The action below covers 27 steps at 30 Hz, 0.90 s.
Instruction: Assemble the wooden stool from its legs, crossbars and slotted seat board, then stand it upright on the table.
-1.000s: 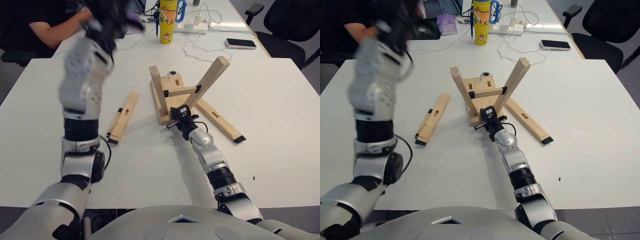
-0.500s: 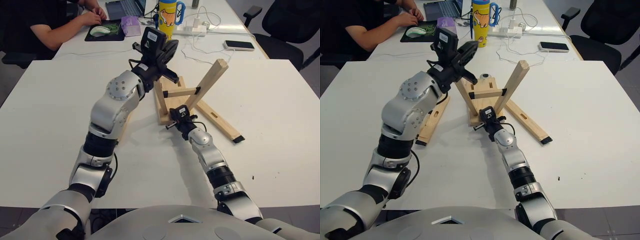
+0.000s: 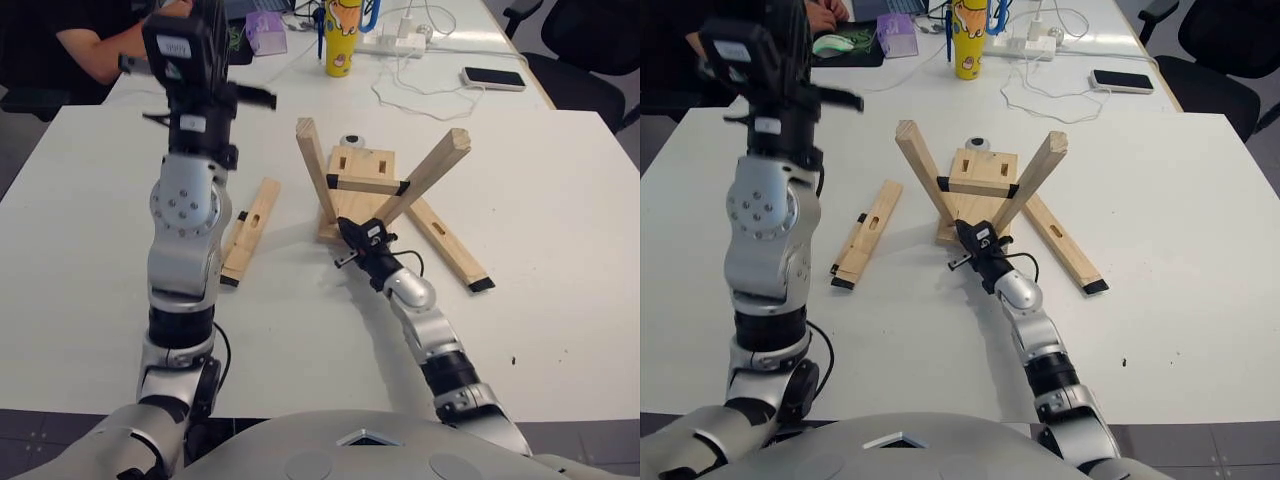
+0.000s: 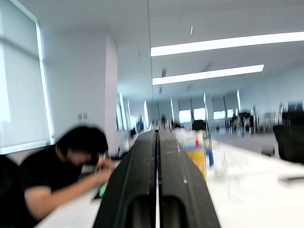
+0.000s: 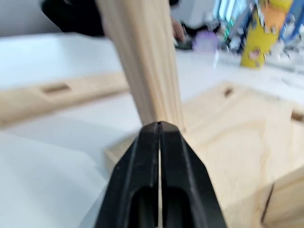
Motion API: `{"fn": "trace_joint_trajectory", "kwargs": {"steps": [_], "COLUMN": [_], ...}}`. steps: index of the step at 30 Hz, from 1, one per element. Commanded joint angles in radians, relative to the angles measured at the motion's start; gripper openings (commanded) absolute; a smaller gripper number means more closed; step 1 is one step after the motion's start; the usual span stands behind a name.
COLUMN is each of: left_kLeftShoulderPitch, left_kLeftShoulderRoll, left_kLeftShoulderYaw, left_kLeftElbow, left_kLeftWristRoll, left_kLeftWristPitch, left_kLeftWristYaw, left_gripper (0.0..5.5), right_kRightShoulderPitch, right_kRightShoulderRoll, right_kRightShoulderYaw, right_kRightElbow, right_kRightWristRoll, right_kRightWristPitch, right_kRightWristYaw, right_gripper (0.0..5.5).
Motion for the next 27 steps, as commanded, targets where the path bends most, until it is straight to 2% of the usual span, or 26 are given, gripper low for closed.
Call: {"fn": "trace_joint_trajectory", "kwargs": {"steps": [1, 7, 10, 13, 16, 22, 27], "left_kLeftShoulderPitch": [0.158, 0.251, 0.242, 0.225, 0.192, 0.106, 0.101], "left_kLeftShoulderRoll": [-0.017, -0.056, -0.056, -0.053, -0.043, -0.04, -0.038], "left_kLeftShoulderYaw": [-0.039, -0.073, -0.088, -0.072, -0.072, -0.082, -0.065], "left_kLeftElbow": [-0.045, -0.082, -0.089, -0.101, -0.086, -0.062, -0.058], "left_kLeftWristRoll": [-0.035, -0.03, 0.014, 0.079, 0.139, 0.187, 0.199], "left_kLeftWristPitch": [0.117, 0.168, 0.155, 0.124, 0.098, 0.08, 0.076], "left_kLeftWristYaw": [-0.052, -0.053, -0.037, 0.004, 0.022, 0.004, -0.005], "left_gripper": [0.01, 0.01, 0.01, 0.01, 0.01, 0.01, 0.01], "right_kRightShoulderPitch": [0.141, 0.25, 0.272, 0.211, 0.099, -0.022, -0.069], "right_kRightShoulderRoll": [-0.075, -0.076, -0.037, -0.027, -0.027, 0.017, 0.016], "right_kRightShoulderYaw": [-0.018, -0.149, -0.243, -0.351, -0.411, -0.34, -0.343], "right_kRightElbow": [-0.325, -0.517, -0.54, -0.523, -0.497, -0.545, -0.548], "right_kRightWristRoll": [0.048, 0.144, 0.095, 0.073, 0.061, 0.016, 0.001], "right_kRightWristPitch": [0.183, 0.33, 0.382, 0.413, 0.452, 0.472, 0.464], "right_kRightWristYaw": [0.016, -0.067, -0.213, -0.328, -0.405, -0.469, -0.478], "right_gripper": [0.0, 0.0, 0.0, 0.0, 0.0, 0.0, 0.0]}}
